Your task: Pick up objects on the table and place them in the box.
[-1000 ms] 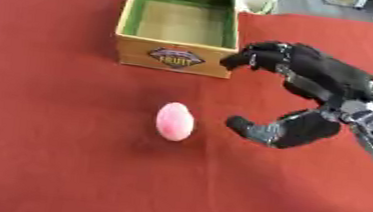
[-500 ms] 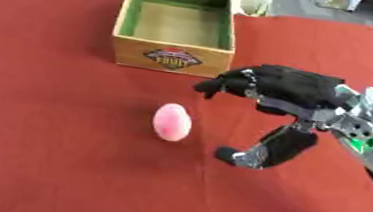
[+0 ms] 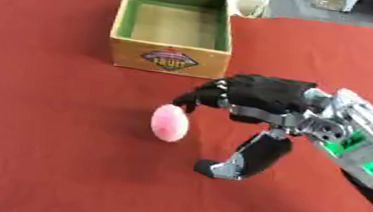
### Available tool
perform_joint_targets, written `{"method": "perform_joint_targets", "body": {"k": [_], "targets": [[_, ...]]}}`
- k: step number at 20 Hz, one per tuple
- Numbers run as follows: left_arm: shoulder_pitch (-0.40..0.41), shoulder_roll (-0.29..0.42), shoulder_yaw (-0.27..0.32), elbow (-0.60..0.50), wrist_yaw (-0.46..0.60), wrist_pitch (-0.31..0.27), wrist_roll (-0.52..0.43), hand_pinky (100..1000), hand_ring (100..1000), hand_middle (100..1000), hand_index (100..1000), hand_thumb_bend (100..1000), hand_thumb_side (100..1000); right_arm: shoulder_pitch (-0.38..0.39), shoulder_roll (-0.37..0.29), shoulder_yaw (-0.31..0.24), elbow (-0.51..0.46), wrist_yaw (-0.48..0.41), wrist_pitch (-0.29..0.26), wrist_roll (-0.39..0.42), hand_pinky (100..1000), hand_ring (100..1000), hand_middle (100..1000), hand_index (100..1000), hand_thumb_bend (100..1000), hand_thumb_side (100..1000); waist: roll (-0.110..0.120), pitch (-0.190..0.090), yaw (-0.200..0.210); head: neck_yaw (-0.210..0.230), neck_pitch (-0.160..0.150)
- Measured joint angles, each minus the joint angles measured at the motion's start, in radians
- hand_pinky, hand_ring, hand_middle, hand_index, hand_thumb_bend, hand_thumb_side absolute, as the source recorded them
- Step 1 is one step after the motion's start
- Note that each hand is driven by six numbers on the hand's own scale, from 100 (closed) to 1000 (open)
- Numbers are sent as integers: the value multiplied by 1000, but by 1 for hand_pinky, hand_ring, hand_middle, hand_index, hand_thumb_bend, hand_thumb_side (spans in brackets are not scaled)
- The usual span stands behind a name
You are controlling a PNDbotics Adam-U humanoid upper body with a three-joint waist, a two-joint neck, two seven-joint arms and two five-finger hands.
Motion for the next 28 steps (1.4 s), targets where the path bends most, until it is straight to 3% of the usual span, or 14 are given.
{"method": "perform_joint_targets", "body": {"k": [20,28], "targets": [[0,0,-4,0,15,-4,-6,447,486,374,496,100,651,-28,75,33,0,124,219,17,723,842,788,987,347,589,4,8,8,-9,-1],[0,-1,-9,1,19,-4,-11,448,487,373,495,100,654,-34,109,59,62,184,260,45,727,843,784,985,339,569,13,23,16,-24,-10]]}}
